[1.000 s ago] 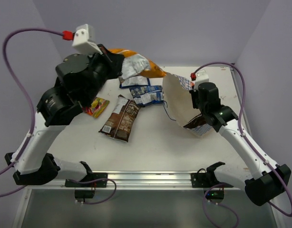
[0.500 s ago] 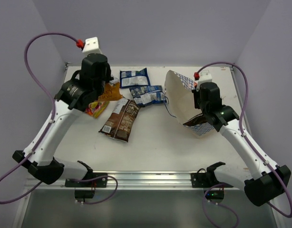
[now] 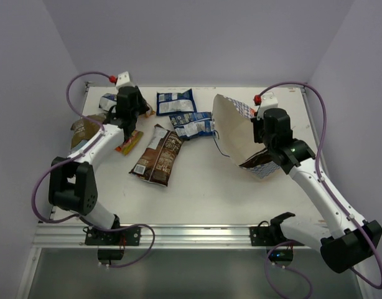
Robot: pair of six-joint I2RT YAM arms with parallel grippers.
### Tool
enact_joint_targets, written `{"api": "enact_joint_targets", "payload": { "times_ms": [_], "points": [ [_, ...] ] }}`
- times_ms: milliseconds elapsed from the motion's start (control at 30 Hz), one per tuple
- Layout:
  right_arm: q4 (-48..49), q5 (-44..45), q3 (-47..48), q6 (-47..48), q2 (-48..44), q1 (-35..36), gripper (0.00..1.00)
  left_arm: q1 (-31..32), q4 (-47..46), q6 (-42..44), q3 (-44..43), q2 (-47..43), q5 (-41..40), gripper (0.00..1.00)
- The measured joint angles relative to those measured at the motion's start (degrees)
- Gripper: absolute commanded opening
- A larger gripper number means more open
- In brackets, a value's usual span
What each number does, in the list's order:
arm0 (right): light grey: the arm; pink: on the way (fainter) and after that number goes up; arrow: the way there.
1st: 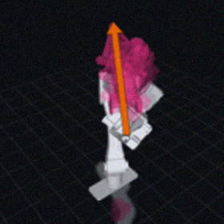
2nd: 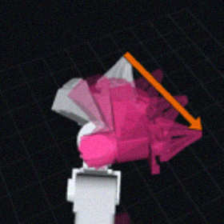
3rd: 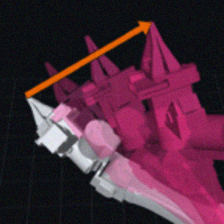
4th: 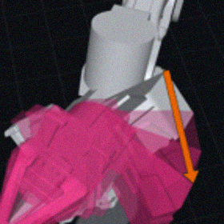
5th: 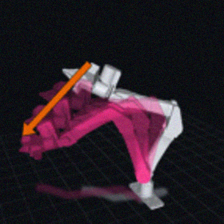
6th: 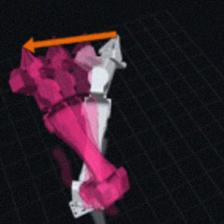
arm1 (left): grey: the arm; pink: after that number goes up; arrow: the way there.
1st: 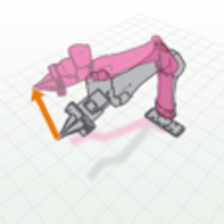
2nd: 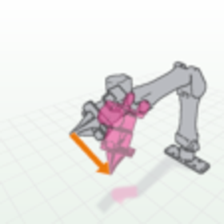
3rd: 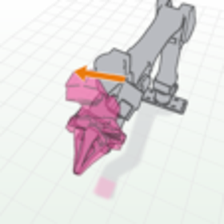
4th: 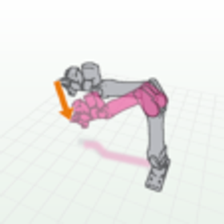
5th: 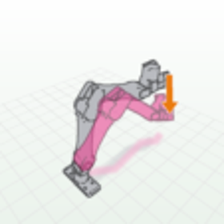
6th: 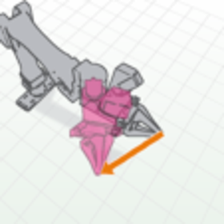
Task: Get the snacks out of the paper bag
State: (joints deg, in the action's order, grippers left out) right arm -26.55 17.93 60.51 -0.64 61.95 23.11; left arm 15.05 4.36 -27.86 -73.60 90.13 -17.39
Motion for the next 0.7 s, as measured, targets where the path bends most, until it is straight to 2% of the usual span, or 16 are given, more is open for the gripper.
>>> {"api": "enact_joint_targets", "payload": {
  "times_ms": [33, 67, 133, 233, 300, 467, 600, 700],
  "points": [
    [0.00, -0.22, 0.00, 0.00, -0.02, 0.00, 0.00, -0.52, -3.39, -0.87, 4.26, 0.07, 1.75, 0.39],
    [0.00, -0.59, 0.00, 0.00, -0.02, 0.00, 0.00, -0.96, -6.62, -1.70, 8.31, 0.33, 3.26, 0.42],
    [-0.02, -0.96, 0.00, 0.02, -0.02, 0.00, 0.00, -1.55, -10.34, -4.13, 14.10, 1.66, 6.49, 0.57],
    [-0.07, -1.18, 0.02, 0.09, -0.02, 0.00, 0.00, -1.46, -12.13, -7.04, 19.74, 3.17, 10.56, 0.89],
    [-0.33, -1.20, 0.13, 0.20, -0.02, 0.00, 0.00, -1.36, -11.69, -9.16, 22.56, 2.05, 11.96, 0.98],
    [-0.76, -2.25, 0.85, 1.70, -0.11, 0.00, 0.00, -1.38, -5.68, -11.15, 22.38, -8.96, 13.00, 1.00],
    [-0.90, -4.04, 1.62, 3.65, -0.11, 0.00, 0.00, -0.42, -0.09, -10.05, 13.31, -17.18, 14.84, 1.00],
    [-1.07, -5.70, 2.45, 5.66, -0.22, 0.00, 0.00, 3.58, 2.86, -7.80, 7.28, -20.24, 15.87, 1.00]
  ]
}}
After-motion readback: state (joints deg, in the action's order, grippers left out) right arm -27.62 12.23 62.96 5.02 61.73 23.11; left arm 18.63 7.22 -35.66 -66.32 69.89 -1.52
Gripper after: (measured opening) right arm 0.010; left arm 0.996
